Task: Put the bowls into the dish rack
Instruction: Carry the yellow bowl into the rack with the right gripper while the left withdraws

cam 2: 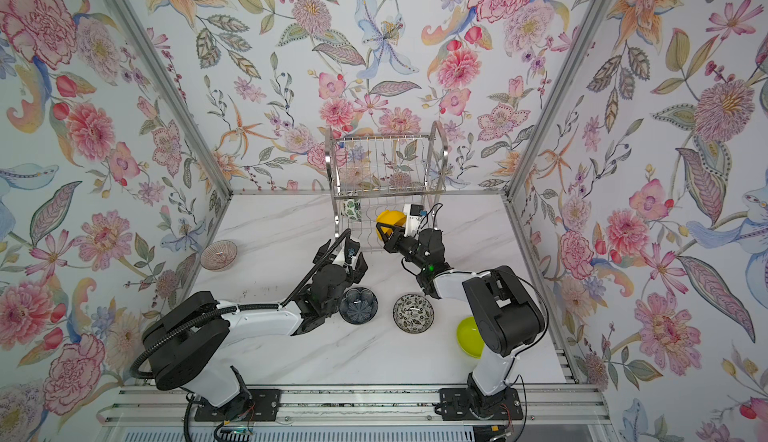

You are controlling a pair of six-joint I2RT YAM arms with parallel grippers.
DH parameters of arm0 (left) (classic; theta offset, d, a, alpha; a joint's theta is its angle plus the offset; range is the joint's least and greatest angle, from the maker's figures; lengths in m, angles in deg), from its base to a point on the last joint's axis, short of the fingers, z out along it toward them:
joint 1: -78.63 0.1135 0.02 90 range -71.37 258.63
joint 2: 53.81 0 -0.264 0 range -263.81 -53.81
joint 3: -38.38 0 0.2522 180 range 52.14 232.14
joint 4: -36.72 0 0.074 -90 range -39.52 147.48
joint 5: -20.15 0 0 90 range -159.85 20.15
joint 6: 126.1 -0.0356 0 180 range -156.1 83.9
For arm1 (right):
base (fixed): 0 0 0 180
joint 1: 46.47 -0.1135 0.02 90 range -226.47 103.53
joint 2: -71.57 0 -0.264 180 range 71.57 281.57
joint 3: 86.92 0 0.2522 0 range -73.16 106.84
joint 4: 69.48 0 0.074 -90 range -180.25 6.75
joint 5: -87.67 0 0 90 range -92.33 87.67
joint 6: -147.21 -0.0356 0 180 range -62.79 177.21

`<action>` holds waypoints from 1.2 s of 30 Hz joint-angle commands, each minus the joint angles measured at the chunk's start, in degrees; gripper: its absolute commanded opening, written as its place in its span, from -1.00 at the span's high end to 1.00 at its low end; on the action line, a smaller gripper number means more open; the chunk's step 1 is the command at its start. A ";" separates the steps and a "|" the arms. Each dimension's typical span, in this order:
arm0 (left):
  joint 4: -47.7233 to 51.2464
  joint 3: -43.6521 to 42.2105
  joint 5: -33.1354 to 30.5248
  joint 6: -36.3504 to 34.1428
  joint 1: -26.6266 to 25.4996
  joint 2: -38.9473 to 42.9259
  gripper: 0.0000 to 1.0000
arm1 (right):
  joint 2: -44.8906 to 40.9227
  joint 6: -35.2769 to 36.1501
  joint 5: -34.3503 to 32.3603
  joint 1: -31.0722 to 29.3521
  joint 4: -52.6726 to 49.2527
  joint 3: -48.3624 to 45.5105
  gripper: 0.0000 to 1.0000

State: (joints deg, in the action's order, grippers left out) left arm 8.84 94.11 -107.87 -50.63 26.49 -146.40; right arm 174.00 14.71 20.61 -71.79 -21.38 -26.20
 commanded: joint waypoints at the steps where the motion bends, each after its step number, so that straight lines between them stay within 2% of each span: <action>1: 0.67 0.73 -2.13 1.38 -0.22 0.11 -0.98 | 3.34 -3.33 2.39 0.70 7.76 4.36 1.00; 7: 4.36 1.75 -3.67 4.06 0.41 1.13 -0.98 | 9.65 -6.39 3.14 0.89 8.49 11.01 1.00; 17: 9.41 1.27 -4.97 15.37 1.78 2.51 -0.98 | 18.26 -13.74 0.09 0.62 12.63 18.47 1.00; 23: 10.83 1.73 -4.52 17.34 1.95 2.51 -0.98 | 22.97 -16.43 -0.69 0.54 14.78 22.09 1.00; 29: 14.91 2.99 -4.74 21.25 2.06 1.56 -0.98 | 25.83 -17.20 -0.39 0.29 12.77 26.53 1.00; 36: 15.46 3.22 -3.24 22.08 2.45 1.51 -0.98 | 29.67 -20.15 -0.88 0.18 11.73 32.30 1.00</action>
State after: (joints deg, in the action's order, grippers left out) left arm 23.22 95.84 -110.97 -29.99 28.13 -145.03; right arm 201.80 -3.74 20.32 -71.24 -11.81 2.74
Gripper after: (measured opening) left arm 0.989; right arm 0.093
